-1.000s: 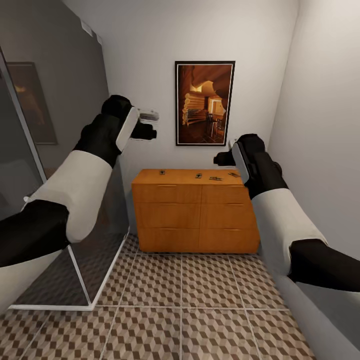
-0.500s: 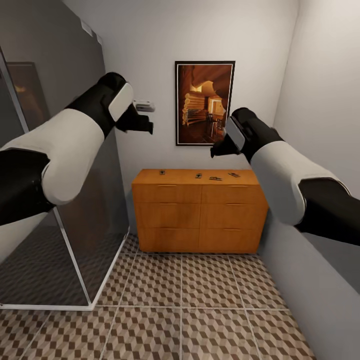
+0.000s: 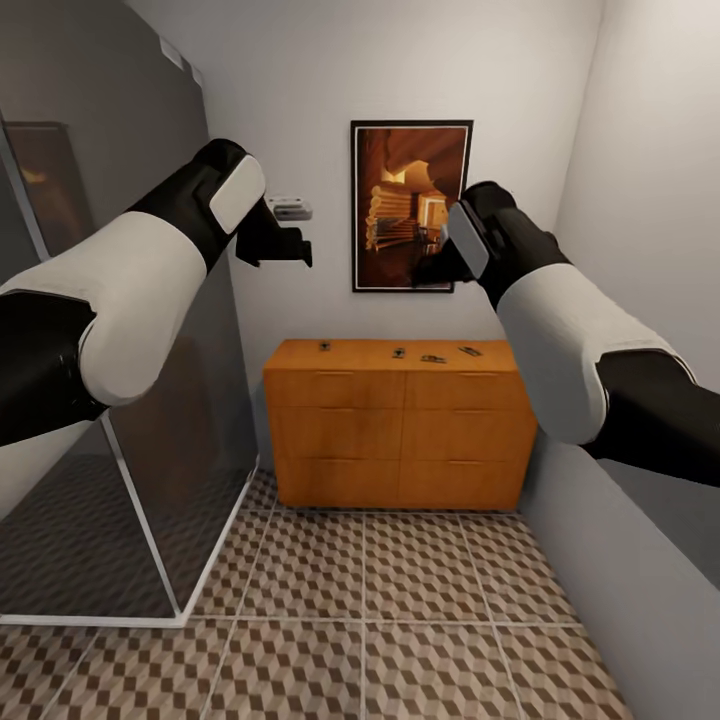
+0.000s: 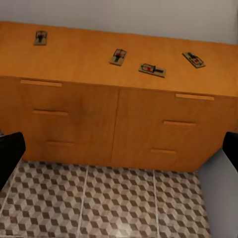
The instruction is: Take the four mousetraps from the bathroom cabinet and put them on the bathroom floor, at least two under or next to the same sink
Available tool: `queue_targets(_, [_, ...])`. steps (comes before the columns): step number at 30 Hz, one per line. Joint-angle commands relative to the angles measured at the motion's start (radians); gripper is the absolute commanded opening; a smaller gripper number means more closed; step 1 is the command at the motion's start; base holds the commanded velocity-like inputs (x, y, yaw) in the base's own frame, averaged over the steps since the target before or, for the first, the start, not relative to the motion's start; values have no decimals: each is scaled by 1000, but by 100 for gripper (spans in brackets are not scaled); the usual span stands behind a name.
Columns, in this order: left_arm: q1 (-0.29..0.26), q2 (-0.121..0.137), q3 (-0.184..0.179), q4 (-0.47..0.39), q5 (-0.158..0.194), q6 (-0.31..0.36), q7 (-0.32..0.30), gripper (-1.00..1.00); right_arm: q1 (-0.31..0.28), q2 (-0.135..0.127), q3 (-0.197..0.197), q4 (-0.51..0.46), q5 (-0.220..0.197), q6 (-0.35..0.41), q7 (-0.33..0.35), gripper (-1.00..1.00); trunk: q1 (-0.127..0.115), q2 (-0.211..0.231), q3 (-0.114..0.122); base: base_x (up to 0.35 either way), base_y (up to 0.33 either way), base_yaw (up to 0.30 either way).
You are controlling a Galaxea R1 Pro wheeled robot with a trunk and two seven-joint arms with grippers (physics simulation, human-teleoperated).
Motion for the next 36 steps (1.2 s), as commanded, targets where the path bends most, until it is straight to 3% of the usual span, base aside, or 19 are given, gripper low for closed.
queue_targets(1, [-1, 0, -8, -1, 11, 3, 7, 100, -1, 1, -2, -5, -1, 3, -4, 100, 0, -1, -1, 246, 56, 0])
queue_targets(36, [-1, -3, -7, 0, 17, 3, 7, 100, 1, 1, 2, -20, -1, 3, 1, 100, 0, -1, -1, 326, 23, 0])
